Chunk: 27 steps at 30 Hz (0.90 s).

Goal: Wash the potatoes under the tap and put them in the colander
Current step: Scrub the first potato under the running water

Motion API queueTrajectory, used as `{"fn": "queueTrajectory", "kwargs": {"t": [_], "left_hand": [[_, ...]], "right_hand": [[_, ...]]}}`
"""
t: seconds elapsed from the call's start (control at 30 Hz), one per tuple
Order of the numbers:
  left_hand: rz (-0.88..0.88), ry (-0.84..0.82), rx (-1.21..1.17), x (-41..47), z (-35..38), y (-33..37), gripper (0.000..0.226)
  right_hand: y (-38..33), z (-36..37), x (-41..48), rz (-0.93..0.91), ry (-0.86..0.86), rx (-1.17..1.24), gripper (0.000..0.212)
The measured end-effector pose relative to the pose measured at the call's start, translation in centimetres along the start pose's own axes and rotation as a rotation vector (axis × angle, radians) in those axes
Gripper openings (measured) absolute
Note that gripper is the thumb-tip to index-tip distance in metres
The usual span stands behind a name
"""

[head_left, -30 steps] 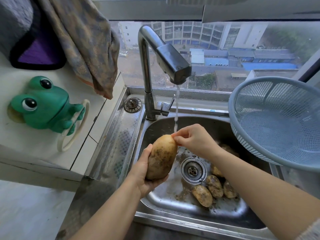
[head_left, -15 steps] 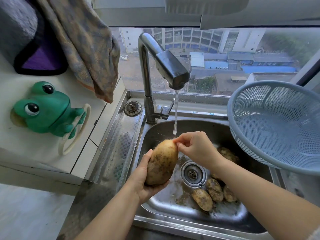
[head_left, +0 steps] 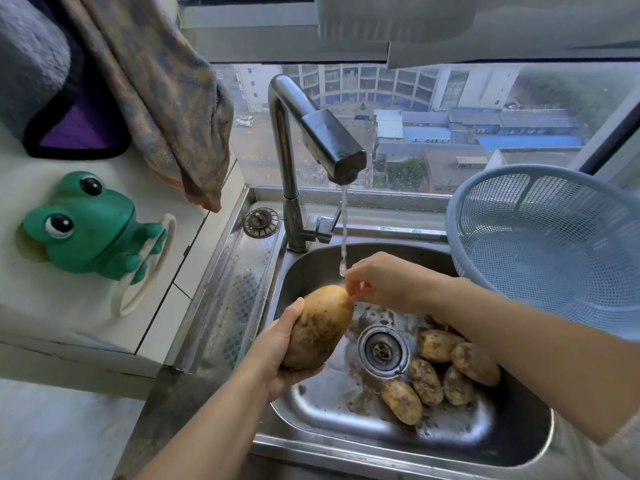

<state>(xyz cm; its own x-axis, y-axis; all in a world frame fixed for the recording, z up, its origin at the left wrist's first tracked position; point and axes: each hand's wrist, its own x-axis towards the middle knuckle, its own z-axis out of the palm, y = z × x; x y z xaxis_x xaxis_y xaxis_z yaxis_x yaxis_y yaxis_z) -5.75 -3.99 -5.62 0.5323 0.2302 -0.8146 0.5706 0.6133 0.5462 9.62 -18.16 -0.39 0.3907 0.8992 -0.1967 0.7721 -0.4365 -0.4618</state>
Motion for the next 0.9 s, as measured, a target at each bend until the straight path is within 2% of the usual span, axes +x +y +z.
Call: {"fn": "queueTrajectory", "kwargs": {"t": [0.17,0.27,0.37,0.6,0.67,0.8,0.83,0.9], "left_hand": [[-0.01,0.006,-0.029,-0.1,0.2,0.3,0.054],[-0.081,-0.006,-0.102,0.1,0.2,-0.1,0.063],[-0.154,-0.033,-0.184,0.0,0.3,-0.4,0.061],[-0.3,-0.113,-0.34,-0.5,0.5,-0.4,0.068],[-0.307,-0.136,-0.376,-0.6,0.7,-0.1,0.07],[-0.275,-0.166,-0.379,-0.6,0.7,0.6,0.066],[-0.268,-0.161,-0.378,-0.6,0.6,0.7,0.065],[-0.251,-0.151,-0.367,-0.4,0.2,0.8,0.063]], "right_hand": [[-0.2,-0.1,0.2,-0.078,-0.028,-0.078,0.007],[0.0,0.5,0.0,-0.095,-0.01,-0.077,0.006],[0.2,1.0,-0.3,-0.128,0.009,-0.083,0.006],[0.2,0.8,-0.5,-0.242,0.028,-0.256,0.006],[0.3,0.8,-0.5,-0.198,0.089,-0.19,0.006],[0.6,2.6,-0.5,0.072,0.311,0.079,0.013],[0.8,3.2,-0.4,0.138,0.331,0.105,0.013],[1.1,4.2,-0.1,0.232,0.257,0.109,0.015]]}}
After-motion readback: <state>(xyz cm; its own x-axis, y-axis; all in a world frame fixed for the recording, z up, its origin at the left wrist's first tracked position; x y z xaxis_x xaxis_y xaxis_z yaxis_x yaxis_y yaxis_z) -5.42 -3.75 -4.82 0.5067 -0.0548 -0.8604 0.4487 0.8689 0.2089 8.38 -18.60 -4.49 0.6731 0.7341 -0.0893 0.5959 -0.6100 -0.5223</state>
